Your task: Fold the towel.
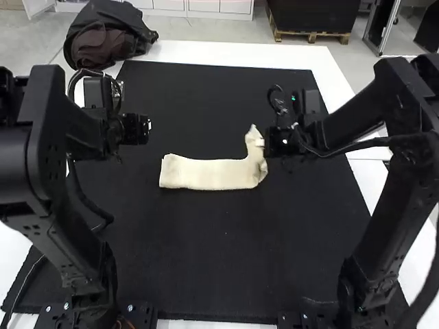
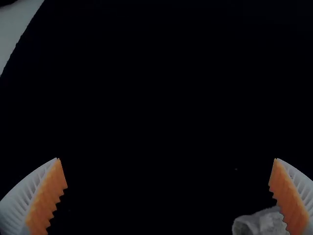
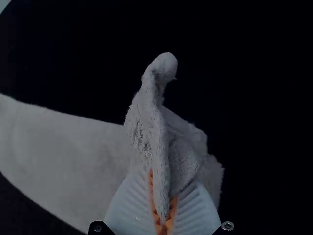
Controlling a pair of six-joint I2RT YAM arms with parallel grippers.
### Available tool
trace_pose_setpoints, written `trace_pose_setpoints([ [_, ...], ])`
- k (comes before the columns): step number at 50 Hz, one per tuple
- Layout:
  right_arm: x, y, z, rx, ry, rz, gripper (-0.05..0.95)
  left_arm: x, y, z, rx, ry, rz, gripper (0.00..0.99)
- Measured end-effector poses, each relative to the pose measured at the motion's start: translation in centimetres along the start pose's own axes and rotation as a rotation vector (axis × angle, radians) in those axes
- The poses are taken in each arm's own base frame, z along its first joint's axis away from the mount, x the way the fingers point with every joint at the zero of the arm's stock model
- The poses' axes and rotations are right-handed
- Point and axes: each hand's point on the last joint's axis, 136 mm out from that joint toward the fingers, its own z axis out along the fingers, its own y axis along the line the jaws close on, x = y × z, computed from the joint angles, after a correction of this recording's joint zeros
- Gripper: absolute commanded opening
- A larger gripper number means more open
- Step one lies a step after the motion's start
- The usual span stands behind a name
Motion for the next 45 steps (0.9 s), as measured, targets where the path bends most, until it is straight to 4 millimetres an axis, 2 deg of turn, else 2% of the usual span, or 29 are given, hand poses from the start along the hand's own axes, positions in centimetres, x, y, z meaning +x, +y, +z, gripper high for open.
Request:
trace_pose_setpoints([
  [9, -0.3, 4.6, 2.2, -0.09, 0.021, -0.053, -0.02, 0.0, 0.0, 0.2, 0.0, -0.001, 0.0, 0.972],
  [22, -0.2, 7.6, 5.3, -0.15, 0.055, -0.071, -0.02, 1.8, -0.1, 0.0, 0.0, 0.022, -0.005, 0.972],
  [37, 0.0, 12.5, 8.2, -0.236, 0.077, -0.112, -0.02, 2.1, -0.1, -0.1, 0.0, 0.011, -0.003, 0.972],
  [45, 0.3, 14.4, 9.1, -0.265, 0.087, -0.125, -0.02, 2.8, -0.1, -0.1, 0.001, 0.024, -0.005, 0.972],
])
